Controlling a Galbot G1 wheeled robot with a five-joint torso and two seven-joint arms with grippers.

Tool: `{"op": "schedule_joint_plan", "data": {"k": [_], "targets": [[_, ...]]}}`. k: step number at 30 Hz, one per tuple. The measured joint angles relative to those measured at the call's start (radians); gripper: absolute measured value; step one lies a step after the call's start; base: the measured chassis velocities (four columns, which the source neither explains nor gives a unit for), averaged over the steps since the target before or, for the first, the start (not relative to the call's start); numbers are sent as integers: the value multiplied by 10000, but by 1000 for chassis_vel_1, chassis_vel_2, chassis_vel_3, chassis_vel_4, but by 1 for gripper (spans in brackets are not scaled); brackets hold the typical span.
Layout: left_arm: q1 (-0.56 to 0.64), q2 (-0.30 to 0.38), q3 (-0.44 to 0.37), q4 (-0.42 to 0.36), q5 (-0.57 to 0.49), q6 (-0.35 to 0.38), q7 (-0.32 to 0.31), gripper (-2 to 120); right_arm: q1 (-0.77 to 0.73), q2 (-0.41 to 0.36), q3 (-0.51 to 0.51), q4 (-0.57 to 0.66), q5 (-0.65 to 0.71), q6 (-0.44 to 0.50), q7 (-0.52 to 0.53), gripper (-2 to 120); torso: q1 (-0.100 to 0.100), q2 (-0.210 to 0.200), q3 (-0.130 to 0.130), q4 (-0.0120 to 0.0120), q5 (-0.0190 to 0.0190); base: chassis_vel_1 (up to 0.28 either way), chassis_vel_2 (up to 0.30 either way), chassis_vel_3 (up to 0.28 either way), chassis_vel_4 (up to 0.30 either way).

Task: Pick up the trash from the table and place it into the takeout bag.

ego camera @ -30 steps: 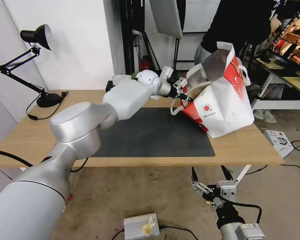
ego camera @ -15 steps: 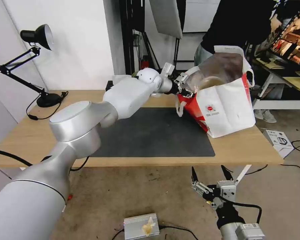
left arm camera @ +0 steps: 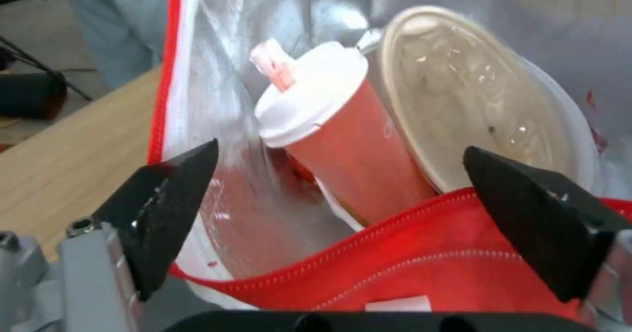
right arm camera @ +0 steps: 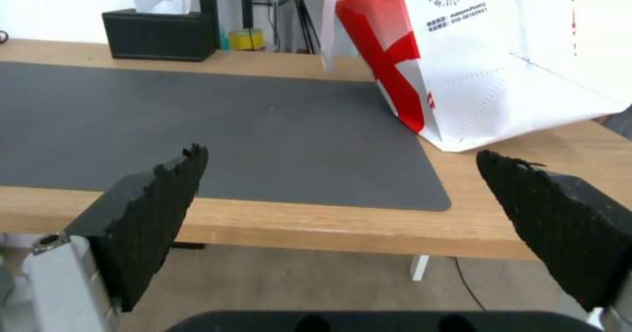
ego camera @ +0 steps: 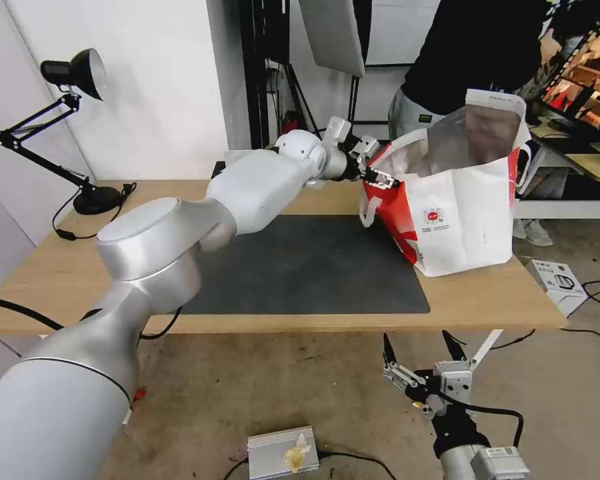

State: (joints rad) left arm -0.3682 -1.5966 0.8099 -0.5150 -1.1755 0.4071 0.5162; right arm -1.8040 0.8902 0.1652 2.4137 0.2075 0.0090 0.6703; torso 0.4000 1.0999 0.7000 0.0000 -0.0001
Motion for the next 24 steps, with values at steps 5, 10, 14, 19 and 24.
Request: {"op": "schedule_joint_plan", "data": {"k": [5,10,14,19,24], "targets": [[0,8,-532,-262,-148,-25,-257,100,0,0,0,0,0,0,0,100,0,0,0,0,0,0,0,0,0],[-73,25,-1305,-538,-150,-26,-404,100,0,0,0,0,0,0,0,100,0,0,0,0,0,0,0,0,0],[-99,112,-2153,-975,-23,-34,-539,100,0,0,0,0,0,0,0,100,0,0,-1,-2,1,0,0,0,0],[-84,270,-2675,-1485,11,-96,-734,100,0,0,0,0,0,0,0,100,0,0,0,1,0,0,0,0,0],[112,548,-2897,-2282,-37,-194,-1052,100,0,0,0,0,0,0,0,100,0,0,0,-2,0,0,0,0,0]]}}
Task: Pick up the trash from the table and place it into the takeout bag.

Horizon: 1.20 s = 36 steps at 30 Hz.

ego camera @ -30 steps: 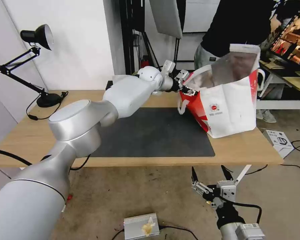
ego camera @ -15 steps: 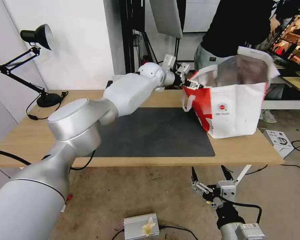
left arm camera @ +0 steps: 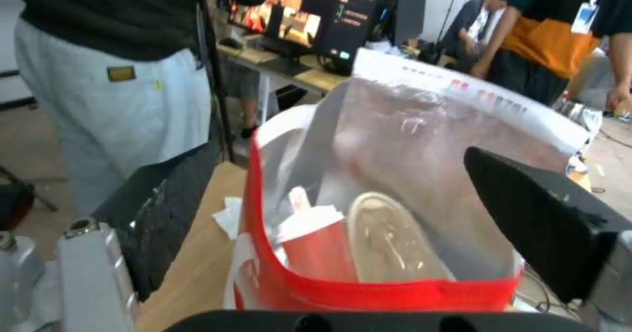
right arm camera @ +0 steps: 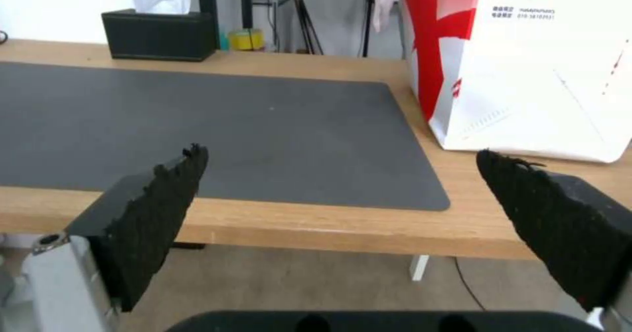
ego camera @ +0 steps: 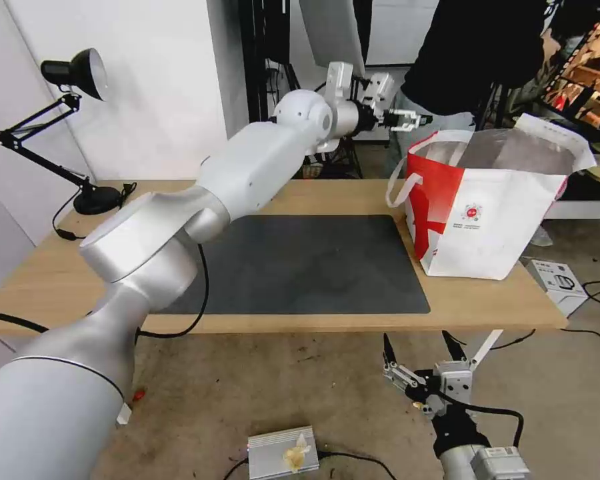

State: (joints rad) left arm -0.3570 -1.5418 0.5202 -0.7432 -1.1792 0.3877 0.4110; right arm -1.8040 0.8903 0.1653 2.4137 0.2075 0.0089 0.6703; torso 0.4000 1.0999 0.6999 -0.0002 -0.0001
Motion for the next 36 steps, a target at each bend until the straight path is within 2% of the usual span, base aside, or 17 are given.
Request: {"op": "schedule_joint_plan", "data": {"k": [5,6,10,12,14,16,18,20,21,25,26,27,28,30,31,33,36], "targets": [[598,888,-127,-2050,-321,-407,-1064,100,0,-1,0,0,0,0,0,100,-1,0,0,5,-2,0,0,0,0],[598,888,-127,-2050,-321,-407,-1064,100,0,-1,0,0,0,0,0,100,-1,0,0,5,-2,0,0,0,0],[1150,1699,-194,-3778,-416,-1171,-2393,100,0,0,0,0,0,0,0,100,-1,0,0,-1,0,0,0,0,0],[1279,1919,-204,-4171,-465,-1422,-2701,100,0,-1,0,0,0,0,0,100,-1,0,0,-2,0,0,0,0,0],[1751,2616,-360,-5383,-477,-2050,-3567,100,0,0,0,0,0,0,0,100,-1,0,0,8,-4,0,0,0,0],[1895,2754,-405,-5656,-286,-2278,-3742,100,1,0,0,0,0,0,0,100,-1,1,0,13,-5,0,0,0,0],[2123,2918,-456,-5996,125,-2698,-3881,100,1,-1,0,0,0,0,-1,100,-1,0,0,4,-3,0,0,0,0],[2668,3481,-633,-6966,549,-3278,-4376,100,0,0,0,0,0,0,0,100,0,0,0,-7,1,0,0,0,0],[2668,3481,-633,-6966,549,-3278,-4376,100,0,0,0,0,0,0,0,100,0,0,0,-7,1,0,0,0,0],[4021,4806,-1231,-8602,1489,-3698,-5035,100,-1,-1,-1,0,0,0,-2,100,-1,0,-1,4,-6,0,0,0,0],[4021,4806,-1231,-8602,1489,-3698,-5035,100,-1,-1,-1,0,0,0,-2,100,-1,0,-1,4,-6,0,0,0,0],[4524,5266,-1453,-9033,1722,-3822,-5116,100,0,-1,0,0,0,0,0,100,-1,0,0,7,-7,0,0,0,0],[4605,5337,-1493,-9102,1754,-3835,-5145,100,0,0,-1,0,0,0,0,100,-1,0,0,9,-7,0,0,0,0],[5627,6058,-2171,-9933,2221,-3987,-5320,100,2,-1,0,0,0,0,0,100,0,0,0,4,-6,0,0,0,0],[5627,6058,-2171,-9933,2221,-3987,-5320,100,2,-1,0,0,0,0,0,100,0,0,0,4,-6,0,0,0,0],[7109,6728,-3305,-10881,3068,-4229,-5434,100,0,0,-1,0,0,0,0,100,-1,0,-1,0,-1,0,0,0,0],[9353,7066,-5125,-12064,3656,-4256,-5444,100,1,-1,0,0,0,0,0,100,-1,1,-2,5,-4,0,0,0,0]]}}
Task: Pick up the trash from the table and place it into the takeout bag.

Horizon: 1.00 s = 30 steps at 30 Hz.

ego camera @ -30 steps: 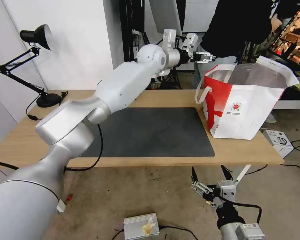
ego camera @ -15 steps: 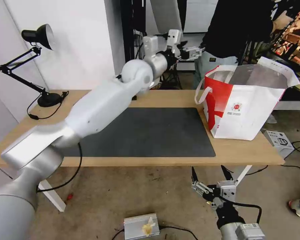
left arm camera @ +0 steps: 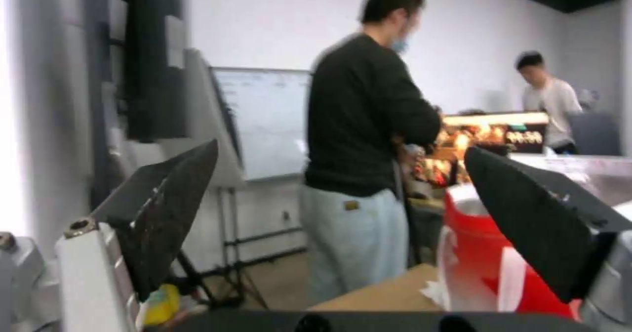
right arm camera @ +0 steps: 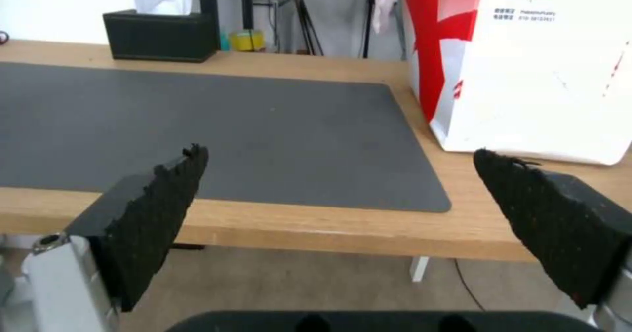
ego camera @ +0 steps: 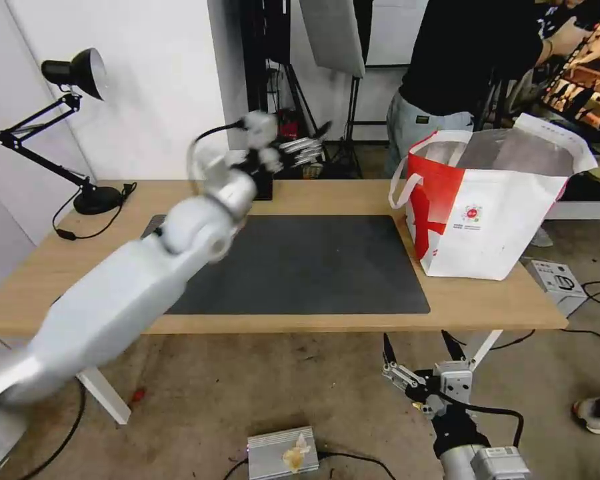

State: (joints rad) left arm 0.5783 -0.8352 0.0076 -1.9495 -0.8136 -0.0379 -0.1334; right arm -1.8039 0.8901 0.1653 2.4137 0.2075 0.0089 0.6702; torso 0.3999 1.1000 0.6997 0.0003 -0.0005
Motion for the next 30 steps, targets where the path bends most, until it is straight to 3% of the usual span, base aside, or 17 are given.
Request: {"op": "schedule_joint_plan", "data": {"k": [1,5,7,10,12,15,16,25,30], "targets": [[0,0,0,0,0,0,0,100,0,0,0,0,0,0,0,100,0,0,0,0,0,0,0,0,0],[3345,-29,-2171,-1463,954,-200,53,100,-1,1,0,0,-1,0,1,100,-1,0,0,-4,2,0,0,0,0],[4001,-124,-2650,-1743,1231,-247,108,100,-1,0,0,0,0,0,0,100,0,0,0,-3,0,0,0,0,0],[6165,-666,-4350,-2729,2323,-539,443,100,-1,1,-1,0,-1,0,0,100,-1,1,-1,-4,6,0,0,0,0],[6631,-835,-4676,-2921,2615,-623,553,100,-1,1,-1,0,0,0,1,100,-1,1,-1,-3,7,0,0,0,0],[8121,-1653,-5608,-3432,3667,-1075,805,100,-1,1,-1,0,-1,0,0,100,-1,0,0,-3,5,0,0,0,0],[8121,-1653,-5608,-3432,3667,-1075,805,100,-1,1,-1,0,-1,0,0,100,-1,0,0,-3,5,0,0,0,0],[10845,-3786,-6823,-4390,4984,-2073,1113,100,-1,1,-1,0,0,0,0,100,-1,0,1,-3,6,0,0,0,0],[11439,-4485,-7057,-4407,5374,-2638,1252,100,-1,1,-1,0,-1,0,0,100,0,0,2,-4,5,0,0,0,0]]}}
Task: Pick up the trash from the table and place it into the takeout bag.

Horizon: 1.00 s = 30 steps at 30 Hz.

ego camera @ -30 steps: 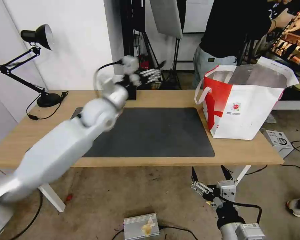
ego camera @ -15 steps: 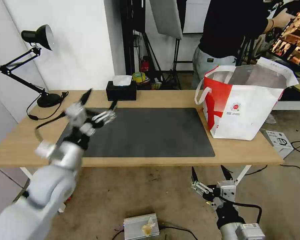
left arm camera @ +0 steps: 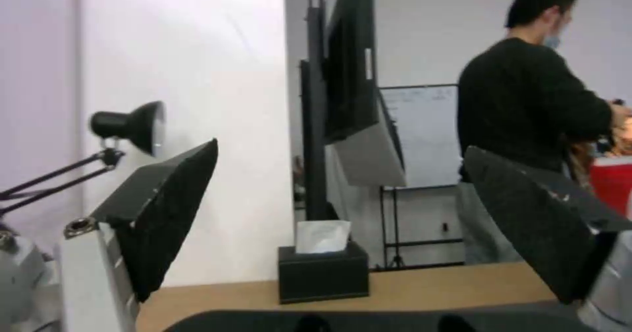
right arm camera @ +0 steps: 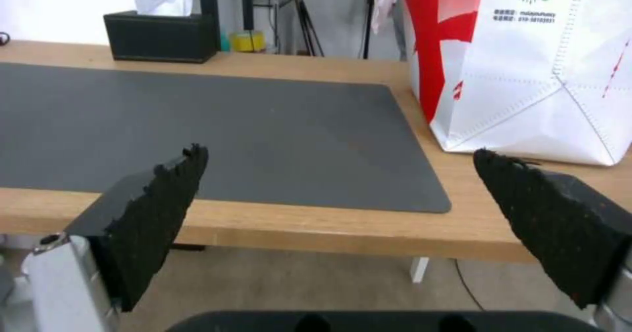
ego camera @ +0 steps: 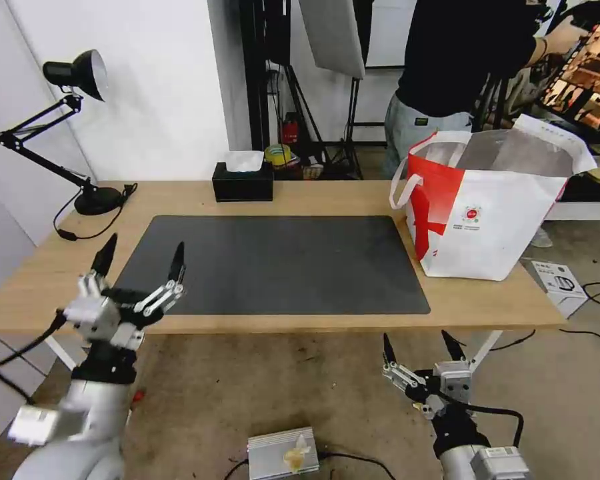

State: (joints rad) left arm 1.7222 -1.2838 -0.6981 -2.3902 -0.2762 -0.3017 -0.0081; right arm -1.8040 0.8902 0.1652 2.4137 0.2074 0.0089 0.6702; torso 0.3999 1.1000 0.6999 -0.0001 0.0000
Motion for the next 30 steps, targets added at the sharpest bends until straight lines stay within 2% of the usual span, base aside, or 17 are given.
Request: {"op": "schedule_joint_plan", "data": {"k": [7,16,30], "targets": [[471,-709,1,-52,340,-217,59,100,0,0,0,0,0,0,0,100,1,-1,0,0,1,0,0,0,0],[1262,-1691,513,480,1523,-1172,12,100,0,-1,0,0,0,0,0,100,1,0,0,0,1,0,0,0,0],[1351,-2266,1020,1196,1879,-1419,-19,100,0,0,0,0,1,0,0,100,1,0,1,0,0,0,0,0,0]]}}
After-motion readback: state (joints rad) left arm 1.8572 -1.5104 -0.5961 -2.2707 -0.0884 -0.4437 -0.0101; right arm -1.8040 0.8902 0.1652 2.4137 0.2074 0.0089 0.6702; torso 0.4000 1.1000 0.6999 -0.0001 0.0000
